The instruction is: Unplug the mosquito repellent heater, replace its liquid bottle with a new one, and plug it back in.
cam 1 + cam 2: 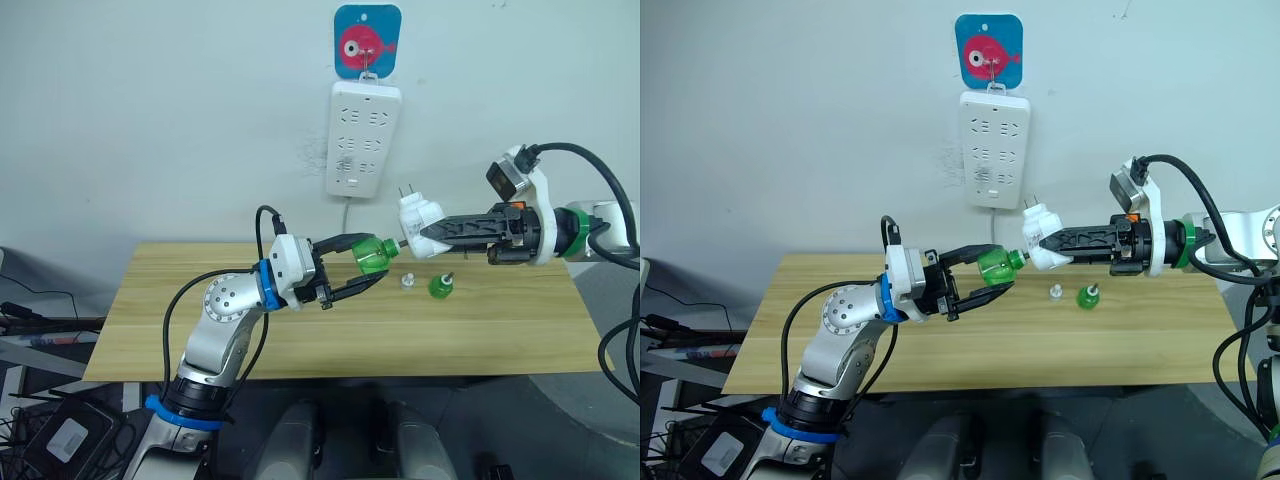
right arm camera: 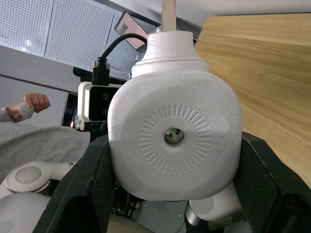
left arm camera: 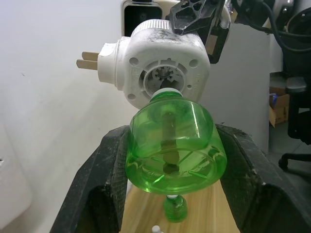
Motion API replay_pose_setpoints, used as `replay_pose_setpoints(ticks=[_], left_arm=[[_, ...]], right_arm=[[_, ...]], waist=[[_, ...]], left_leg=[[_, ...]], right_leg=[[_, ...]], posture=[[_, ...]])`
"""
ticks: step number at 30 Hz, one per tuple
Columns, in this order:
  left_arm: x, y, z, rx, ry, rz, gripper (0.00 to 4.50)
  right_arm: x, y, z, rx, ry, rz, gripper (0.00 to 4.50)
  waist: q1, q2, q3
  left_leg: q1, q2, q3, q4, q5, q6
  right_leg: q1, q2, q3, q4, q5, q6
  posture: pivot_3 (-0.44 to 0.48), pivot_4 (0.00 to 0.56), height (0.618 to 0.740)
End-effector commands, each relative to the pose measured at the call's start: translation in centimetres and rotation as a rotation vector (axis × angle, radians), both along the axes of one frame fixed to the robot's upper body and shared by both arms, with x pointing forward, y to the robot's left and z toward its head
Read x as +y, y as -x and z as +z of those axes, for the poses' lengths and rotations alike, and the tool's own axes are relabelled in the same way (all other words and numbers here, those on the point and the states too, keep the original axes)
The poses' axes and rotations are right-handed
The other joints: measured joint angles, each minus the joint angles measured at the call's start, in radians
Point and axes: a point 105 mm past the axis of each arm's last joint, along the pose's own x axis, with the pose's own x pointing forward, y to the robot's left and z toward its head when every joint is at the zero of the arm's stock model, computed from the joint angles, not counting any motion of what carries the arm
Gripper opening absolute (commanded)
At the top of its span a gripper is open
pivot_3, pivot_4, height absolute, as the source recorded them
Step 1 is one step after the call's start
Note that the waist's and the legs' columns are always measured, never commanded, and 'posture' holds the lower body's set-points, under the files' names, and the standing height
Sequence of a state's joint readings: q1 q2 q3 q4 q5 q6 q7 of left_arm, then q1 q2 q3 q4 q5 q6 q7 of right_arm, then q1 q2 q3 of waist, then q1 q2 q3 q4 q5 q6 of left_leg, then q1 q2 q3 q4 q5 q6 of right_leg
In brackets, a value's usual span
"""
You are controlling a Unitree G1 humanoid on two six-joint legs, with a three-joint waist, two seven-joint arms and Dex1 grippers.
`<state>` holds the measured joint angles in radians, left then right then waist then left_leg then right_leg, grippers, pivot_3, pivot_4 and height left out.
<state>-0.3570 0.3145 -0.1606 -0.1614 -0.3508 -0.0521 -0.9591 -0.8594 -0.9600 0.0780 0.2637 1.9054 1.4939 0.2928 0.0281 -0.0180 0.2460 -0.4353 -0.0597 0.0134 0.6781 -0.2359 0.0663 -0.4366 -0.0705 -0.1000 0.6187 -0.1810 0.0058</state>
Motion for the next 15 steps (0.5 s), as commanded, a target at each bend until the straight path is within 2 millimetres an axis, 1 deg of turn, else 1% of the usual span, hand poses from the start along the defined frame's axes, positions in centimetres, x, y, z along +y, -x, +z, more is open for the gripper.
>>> replay_pose_setpoints(ticks=[1,10,15], left_arm=[[-0.3,0.44,2.75,-0.103,0.06,-0.007,2.27],[-0.44,0.75,3.02,-0.125,0.059,-0.02,2.27],[-0.57,1.23,3.06,-0.147,0.044,-0.043,2.27]], right_arm=[[0.39,1.05,0.02,0.004,0.001,0.061,2.94],[0.35,0.88,-0.31,0.006,0.01,0.05,2.94],[0.04,0.19,-0.42,0.011,0.009,0.01,2.94]], waist=[[0.0,0.0,0.0],[0.0,0.0,0.0],[0.0,0.0,0.0]], left_leg=[[0.0,0.0,0.0,0.0,0.0,0.0],[0.0,0.0,0.0,0.0,0.0,0.0],[0.0,0.0,0.0,0.0,0.0,0.0]], right_leg=[[0.0,0.0,0.0,0.0,0.0,0.0],[0.0,0.0,0.0,0.0,0.0,0.0],[0.0,0.0,0.0,0.0,0.0,0.0]], posture=[[0.03,0.201,0.74],[0.027,0.204,0.74],[0.024,0.208,0.74]])
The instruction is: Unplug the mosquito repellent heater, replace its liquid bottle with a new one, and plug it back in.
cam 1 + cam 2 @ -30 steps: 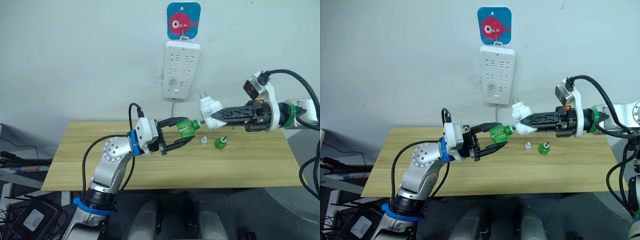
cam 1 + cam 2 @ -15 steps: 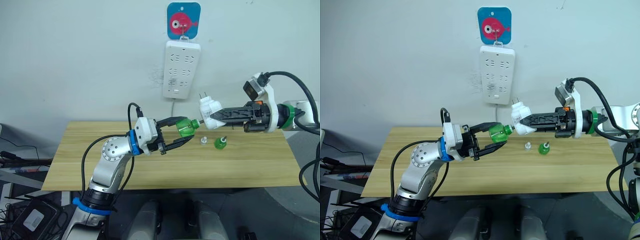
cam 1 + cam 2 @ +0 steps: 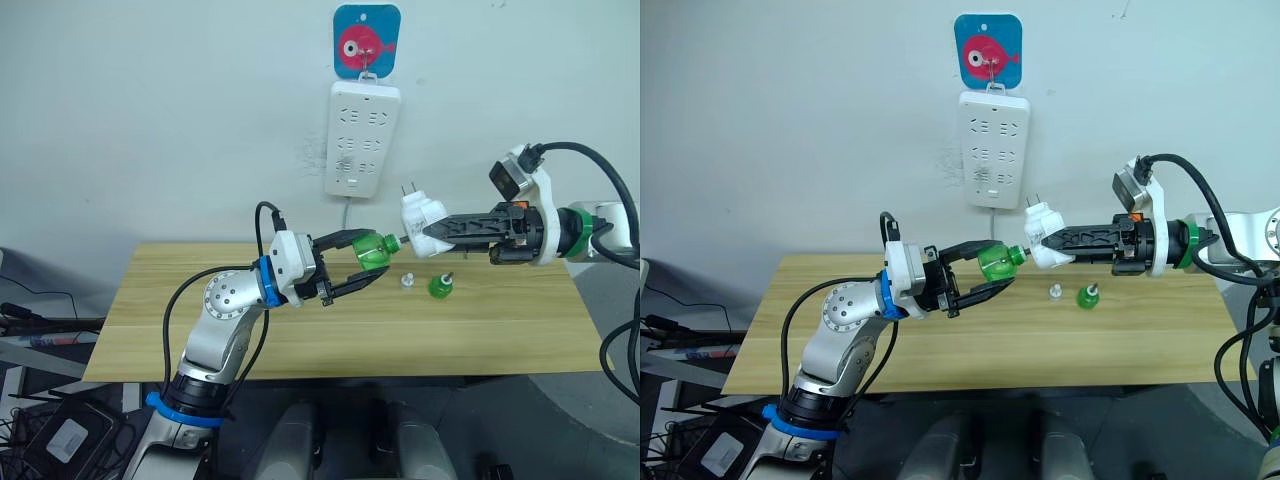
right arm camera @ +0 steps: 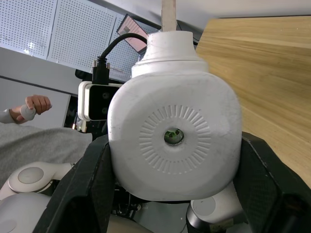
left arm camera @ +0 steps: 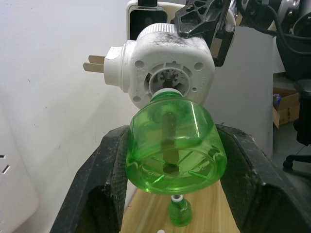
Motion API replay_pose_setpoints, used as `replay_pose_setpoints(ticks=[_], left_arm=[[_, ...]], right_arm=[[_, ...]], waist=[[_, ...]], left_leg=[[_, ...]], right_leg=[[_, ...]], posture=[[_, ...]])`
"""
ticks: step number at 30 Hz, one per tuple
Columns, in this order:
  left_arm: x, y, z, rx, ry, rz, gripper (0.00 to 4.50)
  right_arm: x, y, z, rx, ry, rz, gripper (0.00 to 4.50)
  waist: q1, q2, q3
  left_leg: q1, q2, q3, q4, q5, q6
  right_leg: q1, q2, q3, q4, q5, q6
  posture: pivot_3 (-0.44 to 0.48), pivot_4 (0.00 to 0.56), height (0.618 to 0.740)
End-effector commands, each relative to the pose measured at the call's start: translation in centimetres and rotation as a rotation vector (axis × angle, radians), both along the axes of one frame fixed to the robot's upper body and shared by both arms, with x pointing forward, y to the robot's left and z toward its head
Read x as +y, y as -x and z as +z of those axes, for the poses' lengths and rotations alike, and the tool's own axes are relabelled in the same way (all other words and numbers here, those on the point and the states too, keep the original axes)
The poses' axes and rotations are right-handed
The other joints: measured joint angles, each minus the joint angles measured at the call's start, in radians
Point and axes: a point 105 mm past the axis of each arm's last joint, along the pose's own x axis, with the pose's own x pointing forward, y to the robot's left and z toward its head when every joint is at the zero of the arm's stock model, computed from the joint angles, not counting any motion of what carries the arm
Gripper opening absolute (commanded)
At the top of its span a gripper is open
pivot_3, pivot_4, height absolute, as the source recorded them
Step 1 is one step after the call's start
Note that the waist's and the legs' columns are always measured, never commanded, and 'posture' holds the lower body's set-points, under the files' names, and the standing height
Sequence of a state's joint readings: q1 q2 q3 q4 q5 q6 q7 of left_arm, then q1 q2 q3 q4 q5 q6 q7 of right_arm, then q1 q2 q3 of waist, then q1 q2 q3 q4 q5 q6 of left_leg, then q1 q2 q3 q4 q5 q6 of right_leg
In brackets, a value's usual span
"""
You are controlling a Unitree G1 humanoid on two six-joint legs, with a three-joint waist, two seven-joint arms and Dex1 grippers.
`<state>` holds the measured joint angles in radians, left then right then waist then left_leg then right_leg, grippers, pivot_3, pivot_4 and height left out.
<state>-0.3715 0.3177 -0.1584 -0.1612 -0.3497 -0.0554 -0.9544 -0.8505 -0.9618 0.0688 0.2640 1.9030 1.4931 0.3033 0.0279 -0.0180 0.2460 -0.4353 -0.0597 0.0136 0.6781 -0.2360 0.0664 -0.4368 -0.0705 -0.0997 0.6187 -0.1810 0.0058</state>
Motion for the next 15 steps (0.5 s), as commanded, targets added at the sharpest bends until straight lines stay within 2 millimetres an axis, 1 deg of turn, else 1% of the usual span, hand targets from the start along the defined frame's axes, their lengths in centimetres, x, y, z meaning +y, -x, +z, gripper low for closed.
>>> replay_pose_setpoints(ticks=[1,4,9,11,15], left_arm=[[-0.6,1.5,2.6,-0.129,0.043,-0.051,2.27],[-0.7,1.7,2.7,-0.126,0.046,-0.056,2.27],[-0.7,1.7,2.6,-0.122,0.045,-0.058,2.27],[-0.7,1.5,2.3,-0.116,0.03,-0.05,2.27],[-1.0,1.4,1.3,-0.089,-0.002,-0.052,2.27]], right_arm=[[0.1,-0.1,-0.4,0.012,0.017,-0.001,2.94],[-0.1,-0.6,-0.4,0.016,0.015,-0.025,2.94],[-0.1,-0.5,-0.4,0.015,0.017,-0.015,2.94],[0.0,-0.4,-0.4,0.012,0.018,-0.004,2.94],[0.8,0.3,0.1,-0.006,0.005,0.041,2.94]], waist=[[0.0,0.0,0.0],[0.0,0.0,0.0],[-0.001,0.0,0.0],[-0.001,0.0,0.0],[-0.001,0.0,0.0]], left_leg=[[0.0,0.0,0.0,0.0,0.0,0.0],[0.0,0.0,0.0,0.0,0.0,0.0],[0.0,0.0,0.0,0.0,0.0,0.0],[0.0,0.0,0.0,0.0,0.0,0.0],[0.0,0.0,0.0,0.0,0.0,0.0]], right_leg=[[0.0,0.0,0.0,0.0,0.0,0.0],[0.0,0.0,0.0,0.0,0.0,0.0],[0.0,0.0,0.0,0.0,0.0,0.0],[0.0,0.0,0.0,0.0,0.0,0.0],[0.0,0.0,0.0,0.0,0.0,0.0]], posture=[[0.024,0.208,0.74],[0.024,0.208,0.74],[0.021,0.21,0.74],[0.021,0.21,0.74],[0.019,0.212,0.74]])
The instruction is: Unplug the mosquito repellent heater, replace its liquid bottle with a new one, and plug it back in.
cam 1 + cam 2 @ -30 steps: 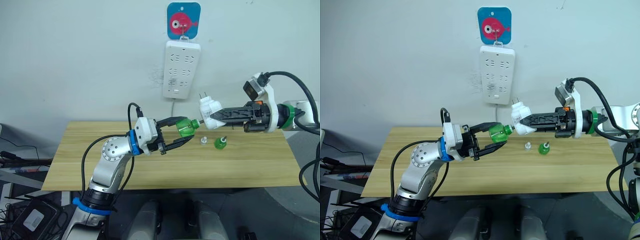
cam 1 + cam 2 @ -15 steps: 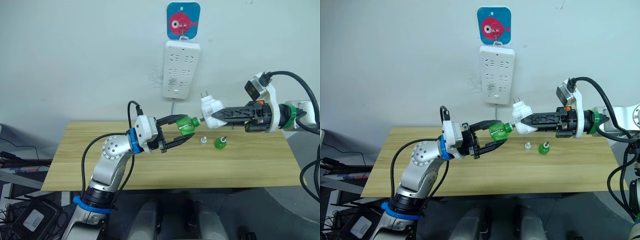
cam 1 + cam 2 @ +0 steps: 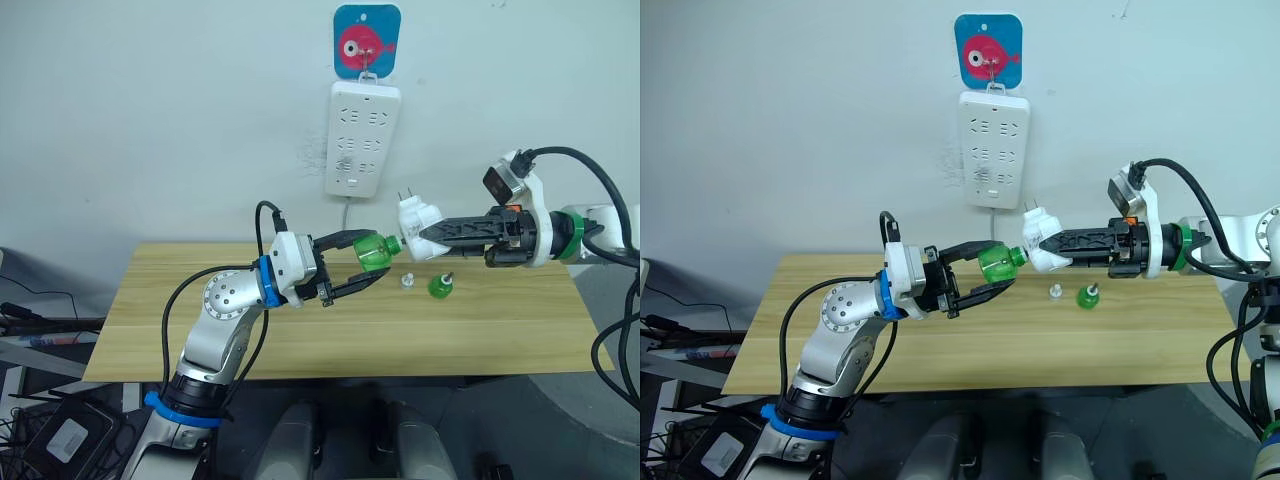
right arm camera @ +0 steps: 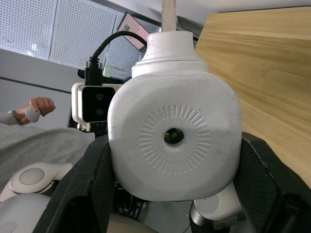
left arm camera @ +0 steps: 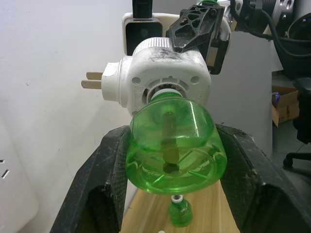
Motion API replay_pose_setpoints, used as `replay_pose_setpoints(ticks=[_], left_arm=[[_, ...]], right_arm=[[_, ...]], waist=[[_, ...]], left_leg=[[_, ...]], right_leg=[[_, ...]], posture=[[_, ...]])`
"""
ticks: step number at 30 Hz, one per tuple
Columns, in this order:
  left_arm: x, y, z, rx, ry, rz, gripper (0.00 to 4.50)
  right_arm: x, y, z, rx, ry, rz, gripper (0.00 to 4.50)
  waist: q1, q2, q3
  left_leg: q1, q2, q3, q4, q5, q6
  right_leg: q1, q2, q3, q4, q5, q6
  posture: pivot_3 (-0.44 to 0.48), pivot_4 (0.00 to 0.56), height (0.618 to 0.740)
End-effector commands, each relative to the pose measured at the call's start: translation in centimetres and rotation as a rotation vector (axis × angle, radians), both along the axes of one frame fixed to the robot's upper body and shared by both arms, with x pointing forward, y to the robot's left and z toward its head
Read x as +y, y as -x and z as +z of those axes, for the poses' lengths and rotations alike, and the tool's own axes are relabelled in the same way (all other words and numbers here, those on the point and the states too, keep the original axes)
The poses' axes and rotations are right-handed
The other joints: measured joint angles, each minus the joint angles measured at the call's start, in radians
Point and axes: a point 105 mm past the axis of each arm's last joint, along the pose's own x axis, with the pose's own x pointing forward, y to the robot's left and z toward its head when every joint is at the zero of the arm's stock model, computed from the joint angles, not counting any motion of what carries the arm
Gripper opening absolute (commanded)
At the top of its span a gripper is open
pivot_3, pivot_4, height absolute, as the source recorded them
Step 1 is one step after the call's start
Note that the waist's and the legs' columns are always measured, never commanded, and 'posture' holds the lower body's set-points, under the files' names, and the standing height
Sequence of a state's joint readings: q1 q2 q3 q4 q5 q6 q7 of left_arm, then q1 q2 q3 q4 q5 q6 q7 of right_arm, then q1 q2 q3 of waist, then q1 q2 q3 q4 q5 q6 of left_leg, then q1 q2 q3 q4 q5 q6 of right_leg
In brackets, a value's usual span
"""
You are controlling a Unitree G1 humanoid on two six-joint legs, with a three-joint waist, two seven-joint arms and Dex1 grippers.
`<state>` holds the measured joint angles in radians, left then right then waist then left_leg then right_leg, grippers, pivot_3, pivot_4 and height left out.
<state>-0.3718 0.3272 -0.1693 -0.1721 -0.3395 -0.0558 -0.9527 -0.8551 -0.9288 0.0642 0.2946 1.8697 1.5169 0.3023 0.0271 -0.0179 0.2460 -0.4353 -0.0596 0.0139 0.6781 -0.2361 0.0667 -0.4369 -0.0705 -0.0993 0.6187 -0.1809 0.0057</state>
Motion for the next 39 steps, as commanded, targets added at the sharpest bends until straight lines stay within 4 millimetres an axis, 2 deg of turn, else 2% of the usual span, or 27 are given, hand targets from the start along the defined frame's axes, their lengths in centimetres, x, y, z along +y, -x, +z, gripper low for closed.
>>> replay_pose_setpoints(ticks=[1,9,15,16,17,18,19,26,29,31,34,37,39], left_arm=[[-0.8,1.2,1.3,-0.074,0.015,-0.049,2.27],[-1.5,1.2,1.4,-0.074,0.02,-0.062,2.27],[-1.4,0.9,1.5,-0.069,0.026,-0.06,2.27],[-1.3,0.9,1.5,-0.066,0.027,-0.057,2.27],[-1.1,0.8,1.4,-0.063,0.028,-0.053,2.27],[-1.1,0.7,1.4,-0.061,0.028,-0.049,2.27],[-1.0,0.6,1.5,-0.058,0.031,-0.044,2.27],[-0.8,0.1,1.8,-0.059,0.04,-0.029,2.27],[-0.6,0.0,1.9,-0.062,0.042,-0.027,2.27],[-0.5,0.1,2.0,-0.061,0.042,-0.029,2.27],[-0.4,0.6,1.7,-0.053,0.033,-0.05,2.27],[-0.2,0.8,1.8,-0.052,0.025,-0.059,2.27],[0.0,0.8,2.0,-0.054,0.022,-0.063,2.27]], right_arm=[[0.9,0.8,1.0,-0.043,-0.004,0.052,2.94],[2.6,1.6,1.0,-0.084,-0.006,0.105,2.94],[2.8,2.0,0.7,-0.092,0.012,0.115,2.94],[2.7,2.0,0.6,-0.092,0.016,0.114,3.68],[2.6,2.1,0.6,-0.092,0.017,0.116,3.92],[2.6,2.2,0.5,-0.092,0.018,0.118,4.35],[2.5,2.4,0.3,-0.092,0.032,0.121,4.47],[2.7,4.6,-1.1,-0.112,0.113,0.195,4.47],[1.8,6.0,-2.1,-0.124,0.183,0.241,4.47],[0.9,5.7,-3.2,-0.164,0.261,0.214,4.47],[-1.5,2.0,-4.6,-0.247,0.343,0.051,4.47],[-3.3,-0.8,-4.8,-0.311,0.364,-0.045,3.9],[-3.8,-2.5,-4.4,-0.345,0.354,-0.099,3.22]], waist=[[0.0,0.0,0.0],[-0.001,0.0,0.0],[-0.001,0.0,0.0],[-0.001,0.0,0.0],[0.0,0.0,0.0],[0.0,0.0,0.0],[0.0,0.0,0.0],[0.0,0.0,0.0],[0.002,0.0,0.0],[0.005,0.0,0.0],[0.004,0.0,0.0],[0.002,0.0,0.0],[0.0,0.001,0.0]], left_leg=[[0.0,0.0,0.0,0.0,0.0,0.0],[0.0,0.0,0.0,0.0,0.0,0.0],[0.0,0.0,0.0,0.0,0.0,0.0],[0.0,0.0,0.0,0.0,0.0,0.0],[0.0,0.0,0.0,0.0,0.0,0.0],[0.0,0.0,0.0,0.0,0.0,0.0],[0.0,0.0,0.0,0.0,0.0,0.0],[0.0,0.0,0.0,0.0,0.0,0.0],[0.0,0.0,0.0,0.0,0.0,0.0],[0.0,0.0,0.0,0.0,0.0,0.0],[0.0,0.0,0.0,0.001,0.0,0.001],[0.0,0.0,0.001,0.001,0.0,0.001],[0.0,0.0,0.001,0.002,0.0,0.0]], right_leg=[[0.0,0.0,0.0,0.0,0.0,0.0],[0.0,0.0,0.0,0.0,0.0,0.0],[0.0,0.0,0.0,0.0,0.0,0.0],[0.0,0.0,0.0,0.0,0.0,0.0],[0.0,0.0,0.0,0.0,0.0,0.0],[0.0,0.0,0.0,0.0,0.0,0.0],[0.0,0.0,0.0,0.0,0.0,0.0],[0.0,0.0,0.0,0.0,0.0,0.0],[0.0,0.0,0.0,0.0,0.0,0.0],[0.0,0.0,-0.001,-0.001,0.0,0.001],[0.0,0.0,0.0,-0.001,0.0,0.001],[0.0,0.0,0.0,-0.001,0.001,0.004],[0.0,0.0,0.0,-0.001,0.002,0.004]], posture=[[0.015,0.212,0.74],[0.011,0.213,0.74],[0.011,0.213,0.74],[0.011,0.213,0.74],[0.011,0.213,0.74],[0.011,0.213,0.74],[0.011,0.213,0.74],[0.017,0.206,0.74],[0.02,0.206,0.74],[0.021,0.204,0.74],[0.023,0.201,0.74],[0.023,0.196,0.74],[0.021,0.191,0.74]])
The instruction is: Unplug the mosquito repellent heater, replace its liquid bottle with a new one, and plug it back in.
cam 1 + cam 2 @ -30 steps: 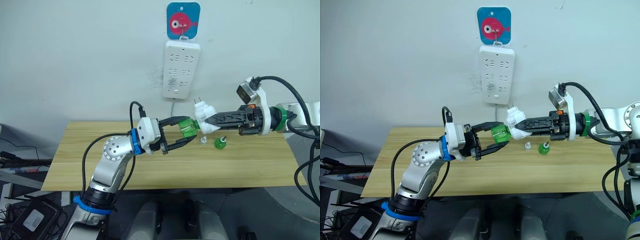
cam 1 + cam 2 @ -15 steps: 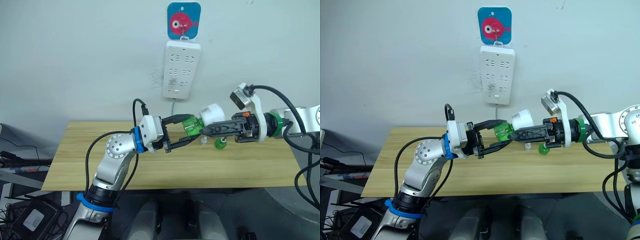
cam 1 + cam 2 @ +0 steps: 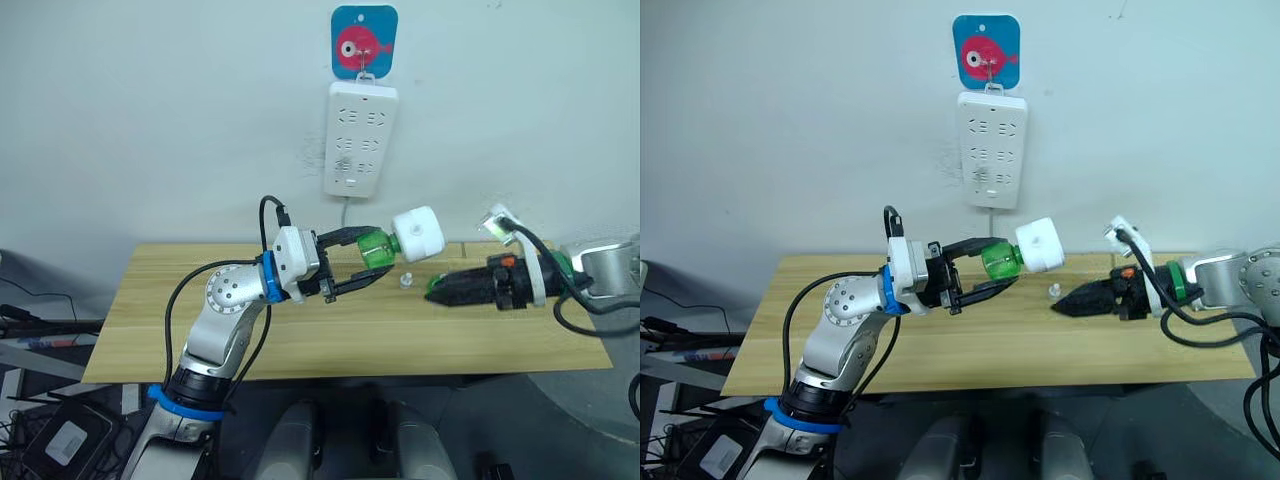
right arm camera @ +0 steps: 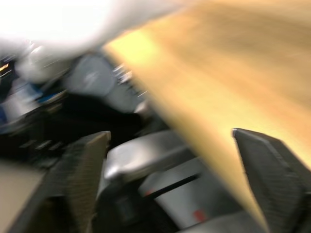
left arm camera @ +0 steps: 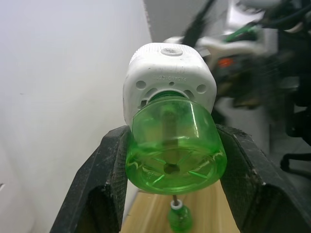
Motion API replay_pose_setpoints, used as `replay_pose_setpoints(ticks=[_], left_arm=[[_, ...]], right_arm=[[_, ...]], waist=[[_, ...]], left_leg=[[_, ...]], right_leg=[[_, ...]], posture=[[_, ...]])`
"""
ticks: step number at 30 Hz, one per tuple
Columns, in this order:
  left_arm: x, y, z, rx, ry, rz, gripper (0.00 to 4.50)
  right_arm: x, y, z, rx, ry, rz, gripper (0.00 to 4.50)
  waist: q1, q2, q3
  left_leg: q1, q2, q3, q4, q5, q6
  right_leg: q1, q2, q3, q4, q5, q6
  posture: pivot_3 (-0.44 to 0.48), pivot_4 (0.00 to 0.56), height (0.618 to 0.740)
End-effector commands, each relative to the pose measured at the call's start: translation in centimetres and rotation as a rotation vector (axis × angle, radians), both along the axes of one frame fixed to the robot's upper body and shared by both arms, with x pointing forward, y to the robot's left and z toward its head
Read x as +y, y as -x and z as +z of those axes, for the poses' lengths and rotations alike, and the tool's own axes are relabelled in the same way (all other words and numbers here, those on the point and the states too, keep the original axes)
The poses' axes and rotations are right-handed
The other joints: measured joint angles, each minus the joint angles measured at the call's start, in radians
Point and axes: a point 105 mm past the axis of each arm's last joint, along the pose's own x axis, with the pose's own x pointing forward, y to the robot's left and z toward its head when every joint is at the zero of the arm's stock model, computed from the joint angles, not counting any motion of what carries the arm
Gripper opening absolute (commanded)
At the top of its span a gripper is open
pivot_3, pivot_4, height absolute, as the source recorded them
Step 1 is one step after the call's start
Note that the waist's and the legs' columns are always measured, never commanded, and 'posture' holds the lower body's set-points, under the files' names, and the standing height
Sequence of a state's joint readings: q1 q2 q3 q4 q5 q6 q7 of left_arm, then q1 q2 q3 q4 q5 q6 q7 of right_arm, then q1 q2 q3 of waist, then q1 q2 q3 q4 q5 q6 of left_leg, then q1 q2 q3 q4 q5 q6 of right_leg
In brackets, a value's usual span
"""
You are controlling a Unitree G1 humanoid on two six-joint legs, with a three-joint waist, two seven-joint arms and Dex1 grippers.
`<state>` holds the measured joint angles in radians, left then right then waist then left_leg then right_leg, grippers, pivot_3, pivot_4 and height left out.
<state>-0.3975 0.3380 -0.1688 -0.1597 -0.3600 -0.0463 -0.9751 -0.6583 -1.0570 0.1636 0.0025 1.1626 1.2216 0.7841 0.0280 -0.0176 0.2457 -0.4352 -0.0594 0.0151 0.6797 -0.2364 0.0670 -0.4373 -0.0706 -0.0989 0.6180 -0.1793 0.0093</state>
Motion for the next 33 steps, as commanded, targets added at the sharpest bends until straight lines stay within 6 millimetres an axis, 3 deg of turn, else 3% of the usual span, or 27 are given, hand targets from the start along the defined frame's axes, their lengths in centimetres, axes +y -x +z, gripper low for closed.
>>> replay_pose_setpoints(ticks=[1,8,9,13,22,33], left_arm=[[0.1,0.9,1.7,-0.053,0.03,-0.038,2.27],[0.0,1.4,1.8,-0.042,0.025,-0.059,2.27],[-0.1,1.3,1.8,-0.039,0.026,-0.059,2.27],[-0.1,1.2,1.8,-0.037,0.027,-0.05,2.27],[0.7,0.2,1.4,-0.037,0.021,0.015,2.27],[0.6,0.1,0.9,-0.035,0.007,0.009,2.27]], right_arm=[[-0.6,-2.6,1.7,-0.116,-0.024,-0.045,2.86],[2.7,-4.6,3.1,-0.107,-0.173,-0.017,0.17],[3.2,-4.5,3.2,-0.094,-0.191,-0.009,0.05],[4.9,-2.5,3.9,-0.033,-0.256,0.096,0.05],[5.6,3.2,4.6,0.033,-0.23,0.297,0.05],[6.4,4.4,7.5,-0.002,-0.242,0.407,0.05]], waist=[[-0.003,0.0,0.0],[-0.001,0.001,0.0],[-0.001,0.001,0.0],[0.007,0.001,0.0],[0.003,0.001,0.0],[-0.001,0.001,0.0]], left_leg=[[0.0,0.0,0.0,0.0,0.0,0.0],[0.0,0.0,0.001,-0.001,0.0,0.0],[0.0,0.0,0.001,-0.001,0.0,0.0],[-0.001,0.0,0.0,-0.001,0.0,0.0],[0.0,0.0,0.0,-0.001,0.0,0.0],[0.0,0.0,0.0,0.0,0.0,0.0]], right_leg=[[-0.001,0.0,0.0,0.0,0.0,0.0],[-0.001,0.0,0.001,0.001,0.003,-0.005],[-0.001,0.0,0.001,0.001,0.003,-0.005],[-0.001,0.0,0.001,0.001,0.003,-0.006],[-0.001,0.0,0.001,0.001,0.003,-0.006],[-0.001,0.0,0.001,0.001,0.001,-0.002]], posture=[[0.021,0.191,0.74],[0.015,0.191,0.74],[0.015,0.191,0.74],[0.022,0.201,0.74],[0.016,0.208,0.74],[0.0,0.209,0.74]])
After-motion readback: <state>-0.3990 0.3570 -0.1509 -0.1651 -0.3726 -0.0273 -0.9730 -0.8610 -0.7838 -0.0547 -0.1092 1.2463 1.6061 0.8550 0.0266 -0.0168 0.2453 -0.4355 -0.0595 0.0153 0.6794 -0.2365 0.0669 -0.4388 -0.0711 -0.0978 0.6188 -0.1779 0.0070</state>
